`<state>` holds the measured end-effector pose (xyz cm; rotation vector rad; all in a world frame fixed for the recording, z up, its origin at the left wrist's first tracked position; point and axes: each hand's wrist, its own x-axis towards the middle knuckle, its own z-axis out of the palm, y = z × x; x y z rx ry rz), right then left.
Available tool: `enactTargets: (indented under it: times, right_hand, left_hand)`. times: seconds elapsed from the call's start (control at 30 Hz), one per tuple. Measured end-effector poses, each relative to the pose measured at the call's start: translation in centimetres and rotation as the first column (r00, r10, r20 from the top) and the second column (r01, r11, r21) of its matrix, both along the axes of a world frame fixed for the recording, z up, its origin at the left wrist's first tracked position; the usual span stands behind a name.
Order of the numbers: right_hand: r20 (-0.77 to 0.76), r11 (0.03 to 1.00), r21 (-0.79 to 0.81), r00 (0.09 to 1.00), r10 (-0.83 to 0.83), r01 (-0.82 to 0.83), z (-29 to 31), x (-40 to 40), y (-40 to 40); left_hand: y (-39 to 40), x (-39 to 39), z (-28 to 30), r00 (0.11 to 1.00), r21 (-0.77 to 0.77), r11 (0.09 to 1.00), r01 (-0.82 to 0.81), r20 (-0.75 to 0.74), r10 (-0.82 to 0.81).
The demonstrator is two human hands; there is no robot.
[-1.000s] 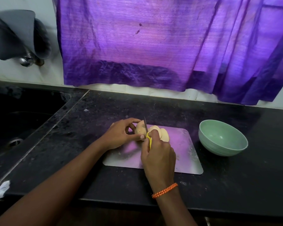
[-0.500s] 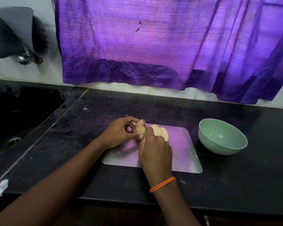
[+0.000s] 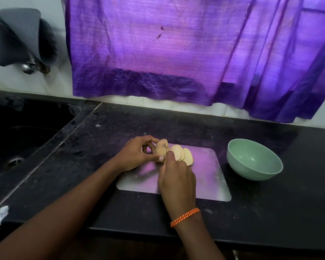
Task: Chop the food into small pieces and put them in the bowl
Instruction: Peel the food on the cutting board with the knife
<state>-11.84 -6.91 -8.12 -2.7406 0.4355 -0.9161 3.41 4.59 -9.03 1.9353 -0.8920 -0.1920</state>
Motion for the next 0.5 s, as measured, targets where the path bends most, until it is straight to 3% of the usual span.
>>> enactTargets:
  times: [0.17, 0.5]
  right_hand:
    - [-0.105, 0.998, 0.009, 0.993, 0.055, -0.055, -0.3, -0.5, -0.2]
    - [-0.078, 0.988, 0.155, 0.997, 0.011, 0.001, 0.4, -1.1, -0.3]
  left_hand:
    - [0.0, 0.0, 0.0, 1.000, 0.000, 1.000, -0.005, 0.001, 0.005]
    - [0.1, 0.0, 0.1, 0.999, -0.029, 1.000, 0.006, -0.053, -0.008]
